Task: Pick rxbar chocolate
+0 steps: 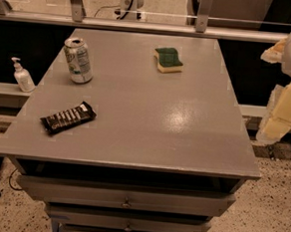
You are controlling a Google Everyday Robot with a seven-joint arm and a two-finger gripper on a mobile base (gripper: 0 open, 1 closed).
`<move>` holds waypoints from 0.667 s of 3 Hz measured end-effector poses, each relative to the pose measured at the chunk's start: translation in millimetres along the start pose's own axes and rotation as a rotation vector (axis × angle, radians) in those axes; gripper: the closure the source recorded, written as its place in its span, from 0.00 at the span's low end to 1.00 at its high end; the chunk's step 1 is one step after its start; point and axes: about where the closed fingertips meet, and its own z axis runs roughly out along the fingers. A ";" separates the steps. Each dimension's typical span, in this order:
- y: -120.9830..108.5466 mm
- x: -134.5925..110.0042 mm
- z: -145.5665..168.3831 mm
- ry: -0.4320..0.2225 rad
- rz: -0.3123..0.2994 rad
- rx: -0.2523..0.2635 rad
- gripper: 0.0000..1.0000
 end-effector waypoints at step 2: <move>0.8 -9.0 6.3 -0.025 -0.003 0.004 0.00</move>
Offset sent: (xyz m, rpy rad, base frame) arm 0.0076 0.0217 -0.0157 0.0514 -0.0044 0.0198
